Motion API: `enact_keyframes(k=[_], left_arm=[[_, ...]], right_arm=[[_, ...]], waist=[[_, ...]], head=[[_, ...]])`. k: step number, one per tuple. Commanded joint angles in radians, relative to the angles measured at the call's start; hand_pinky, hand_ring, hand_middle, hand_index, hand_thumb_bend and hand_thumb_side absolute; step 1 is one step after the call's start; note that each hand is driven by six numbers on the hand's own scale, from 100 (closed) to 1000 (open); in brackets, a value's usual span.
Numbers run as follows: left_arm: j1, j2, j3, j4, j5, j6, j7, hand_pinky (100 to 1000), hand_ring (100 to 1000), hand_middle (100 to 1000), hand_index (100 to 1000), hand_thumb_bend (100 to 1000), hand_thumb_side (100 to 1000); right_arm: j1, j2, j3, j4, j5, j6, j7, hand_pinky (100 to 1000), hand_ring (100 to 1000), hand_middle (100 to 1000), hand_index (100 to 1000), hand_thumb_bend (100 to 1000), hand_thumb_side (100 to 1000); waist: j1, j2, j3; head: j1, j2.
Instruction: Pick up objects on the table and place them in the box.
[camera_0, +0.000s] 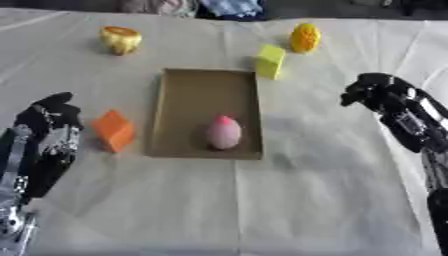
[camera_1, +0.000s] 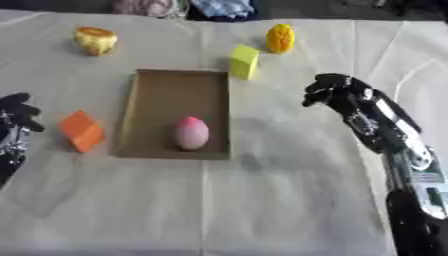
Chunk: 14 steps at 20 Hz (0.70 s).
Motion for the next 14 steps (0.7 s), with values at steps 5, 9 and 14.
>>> enact_keyframes(k=[5, 9, 14], left_arm=[[0.046, 0.261, -0.001, -0.018, -0.226, -0.060, -0.061, 780, 685, 732, 871, 100, 450], [0.060, 0.420, -0.023, -0.018, -0.284, -0.070, -0.088, 779, 715, 751, 878, 100, 449], [0.032, 0.594, -0.050, -0.018, -0.276, -0.054, -0.124, 777, 734, 758, 879, 100, 491]], right_arm=[[-0.012, -0.028, -0.003, -0.019, 0.000, -0.003, 0.007, 879, 712, 741, 869, 100, 573], [-0.013, -0.032, 0.000, -0.018, 0.001, -0.003, 0.009, 879, 712, 741, 869, 100, 569], [-0.014, -0.035, 0.004, -0.015, 0.003, -0.003, 0.014, 879, 712, 741, 869, 100, 570]], waist=[[0.014, -0.021, -0.007], [0.020, -0.025, -0.015], [0.028, -0.030, -0.027]], head=[[-0.005, 0.005], [-0.009, 0.005], [-0.009, 0.005]])
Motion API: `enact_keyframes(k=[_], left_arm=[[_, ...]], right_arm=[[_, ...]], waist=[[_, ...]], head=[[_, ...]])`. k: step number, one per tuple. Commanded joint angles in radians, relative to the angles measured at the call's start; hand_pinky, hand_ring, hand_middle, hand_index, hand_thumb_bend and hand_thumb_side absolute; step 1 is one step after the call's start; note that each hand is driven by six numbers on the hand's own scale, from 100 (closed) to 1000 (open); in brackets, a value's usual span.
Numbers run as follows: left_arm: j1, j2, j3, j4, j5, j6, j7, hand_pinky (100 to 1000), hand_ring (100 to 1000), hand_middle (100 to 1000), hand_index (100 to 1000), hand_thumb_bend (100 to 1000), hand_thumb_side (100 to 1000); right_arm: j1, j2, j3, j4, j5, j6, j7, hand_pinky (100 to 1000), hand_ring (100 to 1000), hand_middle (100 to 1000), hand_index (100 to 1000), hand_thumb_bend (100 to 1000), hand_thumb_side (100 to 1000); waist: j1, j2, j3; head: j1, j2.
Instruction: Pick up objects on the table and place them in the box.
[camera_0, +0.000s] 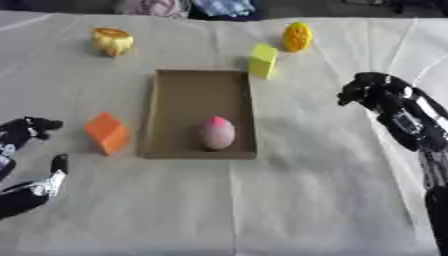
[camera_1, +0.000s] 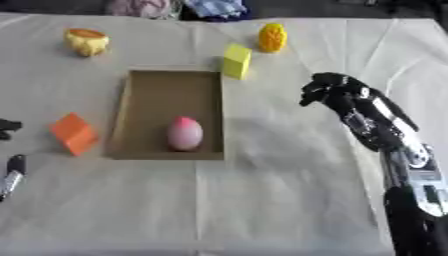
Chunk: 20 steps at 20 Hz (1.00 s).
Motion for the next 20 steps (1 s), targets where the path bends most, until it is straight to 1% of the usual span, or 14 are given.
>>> enact_keyframes(k=[1, 4, 8, 11, 13, 14, 15, 17, 20], left_arm=[[-0.032, 0.133, -0.009, -0.018, 0.011, 0.009, -0.032, 778, 737, 761, 880, 100, 495], [-0.079, 0.203, -0.023, -0.018, 0.039, 0.012, -0.085, 782, 748, 771, 885, 100, 541], [-0.140, 0.257, -0.041, -0.018, 0.084, 0.005, -0.173, 788, 756, 779, 890, 127, 578], [-0.181, 0.281, -0.054, -0.018, 0.110, -0.015, -0.249, 804, 769, 790, 897, 168, 552], [-0.208, 0.294, -0.066, -0.018, 0.117, -0.038, -0.306, 817, 786, 804, 906, 224, 508], [-0.221, 0.300, -0.072, -0.018, 0.114, -0.057, -0.334, 825, 800, 816, 914, 270, 488], [-0.233, 0.304, -0.079, -0.018, 0.107, -0.087, -0.366, 832, 806, 820, 918, 292, 479], [-0.255, 0.311, -0.086, -0.018, 0.084, -0.137, -0.424, 844, 825, 832, 924, 388, 435], [-0.277, 0.311, -0.090, -0.018, 0.037, -0.182, -0.477, 849, 837, 839, 926, 479, 375]], right_arm=[[-0.012, -0.027, 0.002, -0.015, 0.001, -0.004, 0.007, 879, 712, 741, 869, 100, 571], [-0.012, -0.028, 0.005, -0.013, 0.001, -0.002, 0.010, 879, 712, 741, 869, 100, 573], [-0.012, -0.031, 0.009, -0.011, 0.001, -0.001, 0.014, 879, 712, 741, 869, 100, 576], [-0.011, -0.032, 0.011, -0.009, 0.002, 0.000, 0.017, 879, 712, 741, 869, 100, 577], [-0.011, -0.032, 0.013, -0.008, 0.002, 0.001, 0.020, 879, 712, 741, 869, 100, 576], [-0.011, -0.031, 0.014, -0.008, 0.002, 0.001, 0.021, 879, 712, 741, 869, 100, 576], [-0.011, -0.031, 0.016, -0.008, 0.002, 0.002, 0.022, 879, 712, 741, 869, 100, 577], [-0.009, -0.031, 0.017, -0.006, 0.003, 0.003, 0.025, 880, 712, 741, 869, 100, 580], [-0.008, -0.032, 0.019, -0.004, 0.003, 0.004, 0.026, 880, 712, 741, 869, 100, 583]], waist=[[0.019, -0.030, -0.004], [0.024, -0.031, -0.012], [0.029, -0.033, -0.021], [0.032, -0.036, -0.027], [0.034, -0.038, -0.031], [0.035, -0.040, -0.033], [0.036, -0.041, -0.035], [0.038, -0.043, -0.039], [0.040, -0.044, -0.044]], head=[[-0.002, 0.005], [0.000, 0.005], [0.002, 0.005], [0.001, 0.005], [-0.001, 0.005], [0.000, 0.005], [0.000, 0.005], [0.000, 0.005], [-0.001, 0.005]])
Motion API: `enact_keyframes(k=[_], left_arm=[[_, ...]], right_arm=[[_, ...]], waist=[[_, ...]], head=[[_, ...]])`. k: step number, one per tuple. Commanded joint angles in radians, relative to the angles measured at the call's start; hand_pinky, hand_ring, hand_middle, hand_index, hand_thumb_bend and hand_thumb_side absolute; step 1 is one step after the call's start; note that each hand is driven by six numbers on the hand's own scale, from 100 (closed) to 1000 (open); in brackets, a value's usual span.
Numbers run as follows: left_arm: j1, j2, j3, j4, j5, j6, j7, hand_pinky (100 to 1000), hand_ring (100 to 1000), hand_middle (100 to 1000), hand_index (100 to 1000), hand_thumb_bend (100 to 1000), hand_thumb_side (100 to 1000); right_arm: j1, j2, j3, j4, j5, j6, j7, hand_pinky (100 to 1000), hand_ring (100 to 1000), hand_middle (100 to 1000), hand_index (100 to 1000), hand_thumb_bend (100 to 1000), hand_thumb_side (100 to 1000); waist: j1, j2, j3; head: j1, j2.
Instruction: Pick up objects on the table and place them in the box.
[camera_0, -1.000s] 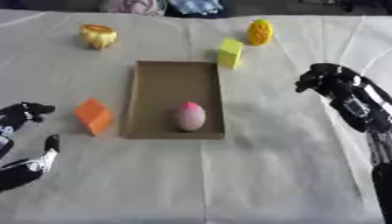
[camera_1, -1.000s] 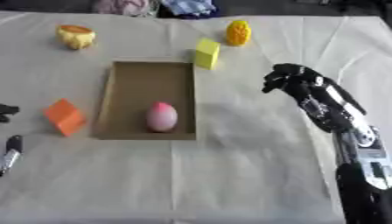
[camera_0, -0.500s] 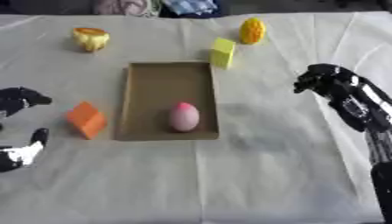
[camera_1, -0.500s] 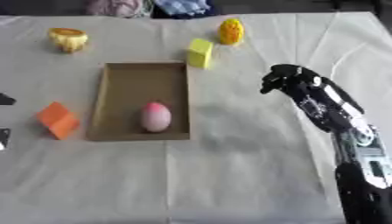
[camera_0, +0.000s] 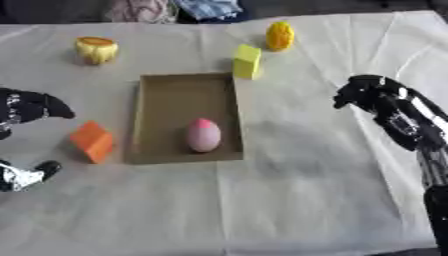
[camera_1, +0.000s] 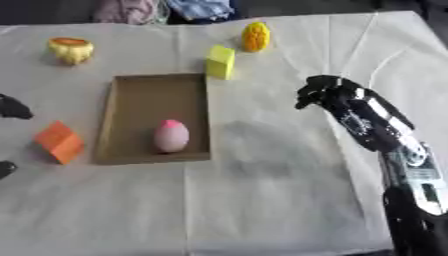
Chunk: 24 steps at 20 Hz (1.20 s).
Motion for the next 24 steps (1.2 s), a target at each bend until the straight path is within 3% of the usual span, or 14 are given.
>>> enact_keyframes(k=[1, 3, 12, 19, 24], left_arm=[[-0.023, 0.041, 0.005, -0.014, -0.050, -0.038, -0.054, 849, 841, 839, 925, 510, 344], [-0.029, 0.035, 0.003, -0.014, -0.081, -0.040, -0.069, 848, 841, 837, 923, 541, 290], [-0.049, 0.000, -0.013, -0.014, -0.154, 0.011, -0.083, 838, 843, 836, 916, 560, 294], [-0.070, -0.025, -0.027, -0.001, -0.217, 0.017, -0.126, 838, 851, 840, 912, 634, 321], [-0.093, -0.055, -0.034, 0.063, -0.274, 0.009, -0.100, 836, 846, 835, 909, 626, 320]], right_arm=[[-0.007, -0.023, 0.002, -0.007, 0.002, -0.004, 0.007, 880, 712, 741, 869, 100, 584], [-0.007, -0.024, 0.002, -0.007, 0.002, -0.004, 0.008, 880, 712, 741, 869, 100, 584], [-0.009, -0.020, 0.005, -0.007, 0.002, -0.003, 0.011, 880, 712, 741, 869, 100, 586], [-0.012, -0.017, 0.006, -0.006, 0.001, -0.004, 0.013, 880, 712, 741, 869, 100, 588], [-0.014, -0.014, 0.008, -0.007, 0.000, -0.003, 0.015, 880, 712, 741, 869, 100, 588]], waist=[[0.016, -0.031, -0.004], [0.017, -0.032, -0.007], [0.015, -0.028, -0.015], [0.013, -0.025, -0.025], [0.011, -0.023, -0.032]], head=[[-0.002, 0.005], [-0.004, 0.005], [-0.001, 0.005], [0.006, 0.005], [0.008, 0.005]])
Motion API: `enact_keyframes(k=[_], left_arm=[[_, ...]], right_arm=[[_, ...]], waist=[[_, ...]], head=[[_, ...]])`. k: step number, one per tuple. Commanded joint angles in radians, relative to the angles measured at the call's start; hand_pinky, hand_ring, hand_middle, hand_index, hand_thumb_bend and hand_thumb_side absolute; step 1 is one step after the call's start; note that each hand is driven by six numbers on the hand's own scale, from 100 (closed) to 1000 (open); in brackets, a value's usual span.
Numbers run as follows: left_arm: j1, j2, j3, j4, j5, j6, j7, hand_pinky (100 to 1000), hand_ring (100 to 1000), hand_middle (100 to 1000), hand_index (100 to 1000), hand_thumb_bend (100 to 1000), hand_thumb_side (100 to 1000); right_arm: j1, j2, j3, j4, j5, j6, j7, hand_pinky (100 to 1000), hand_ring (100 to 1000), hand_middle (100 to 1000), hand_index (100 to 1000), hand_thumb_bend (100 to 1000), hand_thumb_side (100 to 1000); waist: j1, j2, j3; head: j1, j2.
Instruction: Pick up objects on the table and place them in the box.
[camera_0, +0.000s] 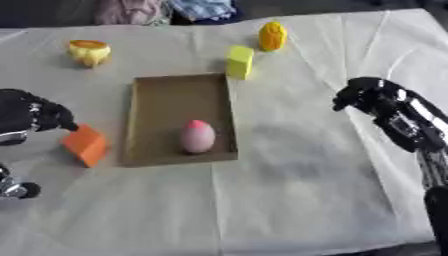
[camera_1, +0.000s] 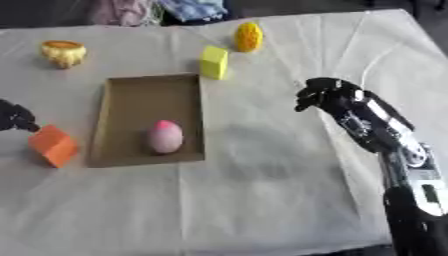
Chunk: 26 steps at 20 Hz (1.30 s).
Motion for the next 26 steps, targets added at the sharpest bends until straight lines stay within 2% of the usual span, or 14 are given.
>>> enact_keyframes(k=[1, 10, 16, 26], left_arm=[[-0.023, 0.005, 0.005, 0.036, -0.036, -0.004, 0.027, 835, 846, 835, 909, 627, 320], [-0.040, -0.032, -0.004, 0.134, -0.102, -0.026, 0.105, 830, 834, 822, 900, 604, 313], [-0.052, -0.050, -0.006, 0.166, -0.123, -0.026, 0.194, 826, 829, 819, 900, 574, 297], [-0.074, -0.077, -0.034, 0.203, -0.136, -0.069, 0.173, 829, 830, 815, 897, 555, 298]], right_arm=[[-0.013, -0.014, -0.001, -0.010, 0.000, -0.006, 0.008, 880, 712, 741, 869, 100, 588], [-0.020, -0.012, 0.003, -0.007, -0.002, -0.008, 0.013, 881, 712, 741, 869, 100, 588], [-0.026, -0.010, 0.006, -0.004, -0.003, -0.010, 0.016, 881, 712, 741, 869, 100, 590], [-0.033, -0.006, 0.011, -0.002, -0.005, -0.012, 0.023, 882, 712, 741, 869, 100, 590]], waist=[[0.009, -0.023, -0.004], [0.007, -0.018, -0.025], [0.003, -0.013, -0.037], [0.002, -0.007, -0.053]], head=[[0.004, 0.005], [0.011, 0.005], [0.016, 0.005], [0.031, 0.005]])
